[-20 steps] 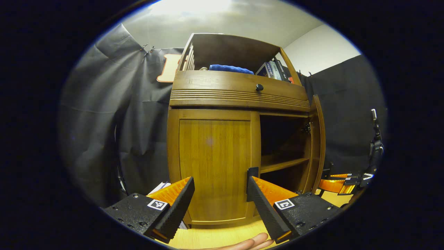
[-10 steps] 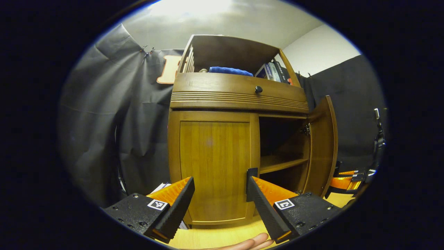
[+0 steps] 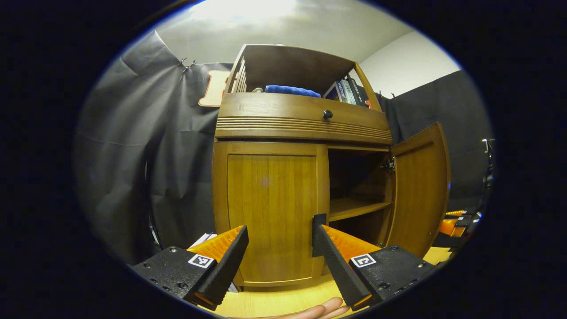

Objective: Open the right door of the double-door shoe cabinet with the right hand, and open the left door with the left hand.

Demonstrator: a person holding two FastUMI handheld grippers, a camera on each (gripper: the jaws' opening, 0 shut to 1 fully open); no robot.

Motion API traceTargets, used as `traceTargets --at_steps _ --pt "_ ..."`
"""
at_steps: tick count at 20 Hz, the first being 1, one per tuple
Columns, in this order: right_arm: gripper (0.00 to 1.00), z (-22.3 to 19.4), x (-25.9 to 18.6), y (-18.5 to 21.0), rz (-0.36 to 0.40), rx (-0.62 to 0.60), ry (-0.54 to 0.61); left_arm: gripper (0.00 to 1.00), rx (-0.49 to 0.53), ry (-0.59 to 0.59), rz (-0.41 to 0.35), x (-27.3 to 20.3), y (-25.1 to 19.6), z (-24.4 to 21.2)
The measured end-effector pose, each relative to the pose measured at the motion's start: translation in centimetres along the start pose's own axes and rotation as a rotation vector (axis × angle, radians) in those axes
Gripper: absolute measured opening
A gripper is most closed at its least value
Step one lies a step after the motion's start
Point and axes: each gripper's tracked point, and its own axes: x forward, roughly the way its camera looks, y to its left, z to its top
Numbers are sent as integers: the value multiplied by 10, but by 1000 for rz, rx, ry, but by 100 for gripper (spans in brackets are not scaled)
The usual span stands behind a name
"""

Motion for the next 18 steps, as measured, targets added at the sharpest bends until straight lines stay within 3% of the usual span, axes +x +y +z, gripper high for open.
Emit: traceTargets --at_steps 2,4,6,18 --pt "22 -4 13 -23 -45 1 -10 94 7 2 6 0 2 -1" --pt "4 0 3 -43 -52 37 -7 94 4 1 10 1 3 -1" --pt "3 -3 5 -57 -24 104 0 94 3 6 11 3 2 -3" --pt "4 -9 36 -114 217 117 10 96 35 43 25 27 -22 -24"
